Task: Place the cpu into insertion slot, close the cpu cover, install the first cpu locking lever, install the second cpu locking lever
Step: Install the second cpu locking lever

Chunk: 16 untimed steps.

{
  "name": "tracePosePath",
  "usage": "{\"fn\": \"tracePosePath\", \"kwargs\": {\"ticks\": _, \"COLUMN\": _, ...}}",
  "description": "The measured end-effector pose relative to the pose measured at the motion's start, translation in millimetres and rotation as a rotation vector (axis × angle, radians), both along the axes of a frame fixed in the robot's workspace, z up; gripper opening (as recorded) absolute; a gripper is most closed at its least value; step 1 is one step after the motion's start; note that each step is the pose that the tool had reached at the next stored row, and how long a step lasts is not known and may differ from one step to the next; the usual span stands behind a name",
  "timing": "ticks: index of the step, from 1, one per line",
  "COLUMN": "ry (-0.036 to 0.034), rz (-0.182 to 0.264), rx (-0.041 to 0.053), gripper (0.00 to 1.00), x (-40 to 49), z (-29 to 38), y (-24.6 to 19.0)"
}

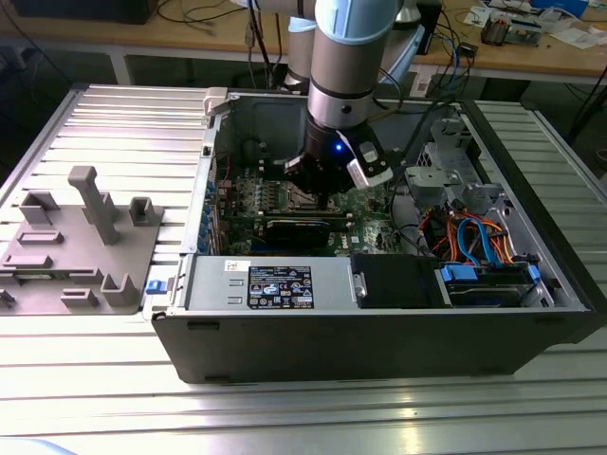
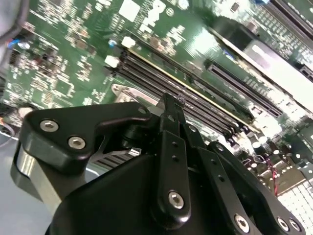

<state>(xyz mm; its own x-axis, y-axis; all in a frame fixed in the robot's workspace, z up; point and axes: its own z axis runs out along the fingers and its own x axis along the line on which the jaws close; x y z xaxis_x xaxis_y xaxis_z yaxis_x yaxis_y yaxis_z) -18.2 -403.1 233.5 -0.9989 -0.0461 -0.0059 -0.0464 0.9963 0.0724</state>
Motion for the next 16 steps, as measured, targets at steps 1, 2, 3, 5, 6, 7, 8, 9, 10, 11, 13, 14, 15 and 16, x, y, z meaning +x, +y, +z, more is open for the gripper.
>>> {"fn": "tracePosePath", "kwargs": {"ticks": 1, "ry": 0.0000, "rz": 0.000, "rx": 0.0002, "gripper": 0.11, "x": -1.9, "z": -1.5, "y": 0.0}}
{"fn": "tracePosePath", "kwargs": {"ticks": 2, "ry": 0.0001, "rz": 0.000, "rx": 0.0004, "gripper": 0.11, "x": -3.4, "z": -2.8, "y": 0.1}}
{"fn": "tracePosePath", "kwargs": {"ticks": 3, "ry": 0.0001, "rz": 0.000, "rx": 0.0005, "gripper": 0.11, "x": -5.0, "z": -4.3, "y": 0.4}}
{"fn": "tracePosePath", "kwargs": {"ticks": 5, "ry": 0.0001, "rz": 0.000, "rx": 0.0008, "gripper": 0.11, "x": -8.4, "z": -6.9, "y": 1.0}}
{"fn": "tracePosePath", "kwargs": {"ticks": 6, "ry": 0.0000, "rz": 0.000, "rx": 0.0009, "gripper": 0.11, "x": -9.7, "z": -7.8, "y": 1.5}}
{"fn": "tracePosePath", "kwargs": {"ticks": 7, "ry": 0.0001, "rz": 0.000, "rx": 0.0009, "gripper": 0.11, "x": -10.3, "z": -8.2, "y": 1.9}}
{"fn": "tracePosePath", "kwargs": {"ticks": 8, "ry": -0.0001, "rz": 0.000, "rx": 0.0008, "gripper": 0.11, "x": -10.7, "z": -8.2, "y": 1.9}}
{"fn": "tracePosePath", "kwargs": {"ticks": 9, "ry": -0.0004, "rz": 0.000, "rx": 0.0008, "gripper": 0.11, "x": -10.7, "z": -8.3, "y": 1.9}}
{"fn": "tracePosePath", "kwargs": {"ticks": 10, "ry": -0.0006, "rz": 0.000, "rx": 0.0009, "gripper": 0.11, "x": -10.7, "z": -8.2, "y": 1.9}}
{"fn": "tracePosePath", "kwargs": {"ticks": 11, "ry": -0.0006, "rz": 0.000, "rx": 0.0009, "gripper": 0.11, "x": -10.7, "z": -7.6, "y": 1.9}}
{"fn": "tracePosePath", "kwargs": {"ticks": 13, "ry": -0.0005, "rz": 0.000, "rx": 0.0007, "gripper": 0.11, "x": -10.6, "z": -3.7, "y": 1.9}}
{"fn": "tracePosePath", "kwargs": {"ticks": 14, "ry": -0.0006, "rz": -0.001, "rx": 0.0009, "gripper": 0.11, "x": -10.2, "z": 0.4, "y": 1.9}}
{"fn": "tracePosePath", "kwargs": {"ticks": 15, "ry": -0.0006, "rz": -0.001, "rx": 0.0009, "gripper": 0.11, "x": -10.0, "z": 3.7, "y": 1.9}}
{"fn": "tracePosePath", "kwargs": {"ticks": 16, "ry": -0.0007, "rz": -0.001, "rx": 0.0020, "gripper": 0.11, "x": -10.0, "z": 4.1, "y": 2.0}}
